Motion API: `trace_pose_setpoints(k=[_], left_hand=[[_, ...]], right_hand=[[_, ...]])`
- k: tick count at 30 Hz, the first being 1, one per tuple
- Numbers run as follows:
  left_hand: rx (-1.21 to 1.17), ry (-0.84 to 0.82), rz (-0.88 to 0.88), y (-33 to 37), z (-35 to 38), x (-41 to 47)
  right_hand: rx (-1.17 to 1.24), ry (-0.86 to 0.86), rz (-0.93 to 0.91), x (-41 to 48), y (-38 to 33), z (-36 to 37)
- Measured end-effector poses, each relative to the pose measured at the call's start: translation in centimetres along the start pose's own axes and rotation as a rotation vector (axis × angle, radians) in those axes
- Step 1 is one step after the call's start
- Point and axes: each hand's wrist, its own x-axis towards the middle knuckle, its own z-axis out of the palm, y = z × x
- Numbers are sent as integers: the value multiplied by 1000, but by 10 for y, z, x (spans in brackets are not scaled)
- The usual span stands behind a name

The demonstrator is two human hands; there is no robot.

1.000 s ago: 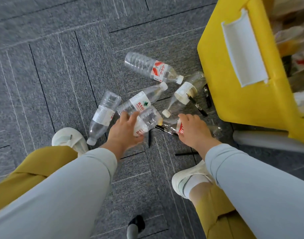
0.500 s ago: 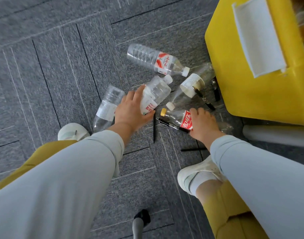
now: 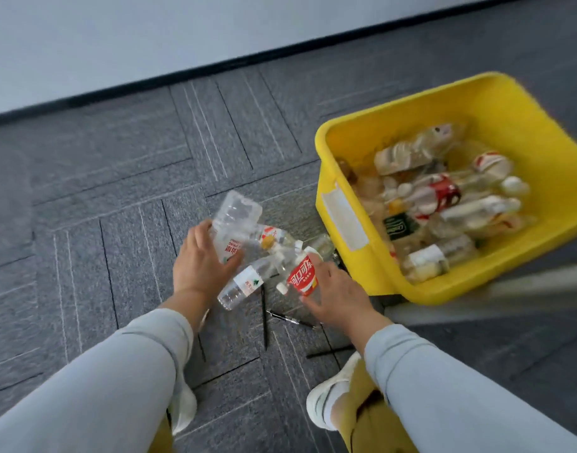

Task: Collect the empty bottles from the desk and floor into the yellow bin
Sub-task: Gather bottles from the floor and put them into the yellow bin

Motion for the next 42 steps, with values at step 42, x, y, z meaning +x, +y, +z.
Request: trace_pose_setpoints(k=[42], left_hand=[[307, -120, 384, 129, -102, 12]], right_hand=[[-209, 265, 194, -62, -16, -163]])
